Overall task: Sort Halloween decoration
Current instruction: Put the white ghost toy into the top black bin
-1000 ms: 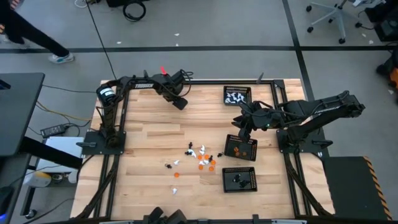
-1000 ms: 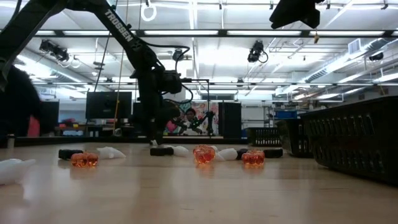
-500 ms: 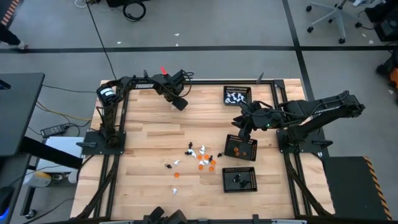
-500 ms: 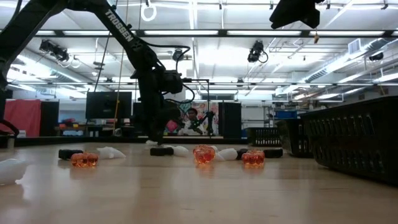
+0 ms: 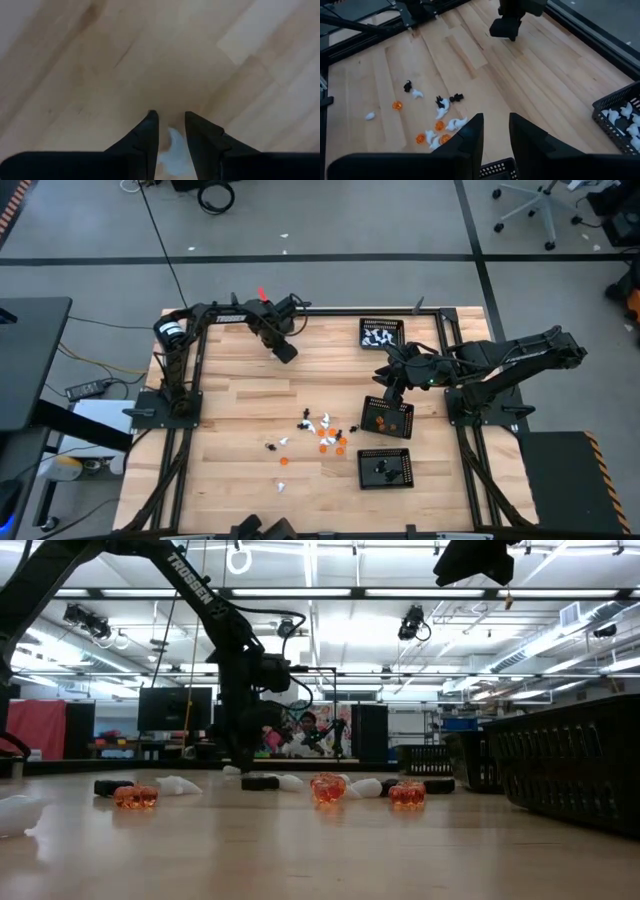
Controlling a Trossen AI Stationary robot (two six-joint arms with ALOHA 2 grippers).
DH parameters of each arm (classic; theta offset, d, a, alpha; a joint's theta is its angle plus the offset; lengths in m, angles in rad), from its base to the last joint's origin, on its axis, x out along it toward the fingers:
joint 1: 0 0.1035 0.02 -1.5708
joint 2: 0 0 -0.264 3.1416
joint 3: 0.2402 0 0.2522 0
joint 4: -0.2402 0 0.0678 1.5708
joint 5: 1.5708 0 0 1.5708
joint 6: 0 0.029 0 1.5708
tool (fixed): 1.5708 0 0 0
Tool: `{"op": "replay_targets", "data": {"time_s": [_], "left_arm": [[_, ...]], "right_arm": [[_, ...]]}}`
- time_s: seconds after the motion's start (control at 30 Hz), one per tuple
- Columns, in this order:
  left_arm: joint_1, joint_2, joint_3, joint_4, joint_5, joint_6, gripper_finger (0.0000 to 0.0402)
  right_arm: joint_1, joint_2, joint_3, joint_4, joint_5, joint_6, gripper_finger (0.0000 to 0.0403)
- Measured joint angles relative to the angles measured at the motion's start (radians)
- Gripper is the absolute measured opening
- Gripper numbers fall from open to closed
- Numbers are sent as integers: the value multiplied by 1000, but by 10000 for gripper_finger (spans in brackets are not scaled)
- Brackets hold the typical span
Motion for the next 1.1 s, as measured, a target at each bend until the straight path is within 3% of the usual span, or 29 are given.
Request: {"op": "replay_targets", "data": {"time_s": [0.23, 0.5, 0.77, 0.9, 1.1], "left_arm": [[6, -6, 34, -64, 7, 15, 103], [-75, -6, 40, -134, -89, 139, 123], [-90, -25, 40, -177, -106, 34, 177], [-90, -73, 35, -188, -150, -28, 183], [-60, -90, 26, -176, -128, -83, 183]], "right_arm": [[-24, 0, 0, 7, -27, -14, 98], [-87, 0, 0, 51, -73, -98, 98], [-154, 0, 0, 114, -145, -157, 98], [-182, 0, 0, 112, -171, -184, 98], [-216, 8, 0, 112, -206, -209, 98]]}}
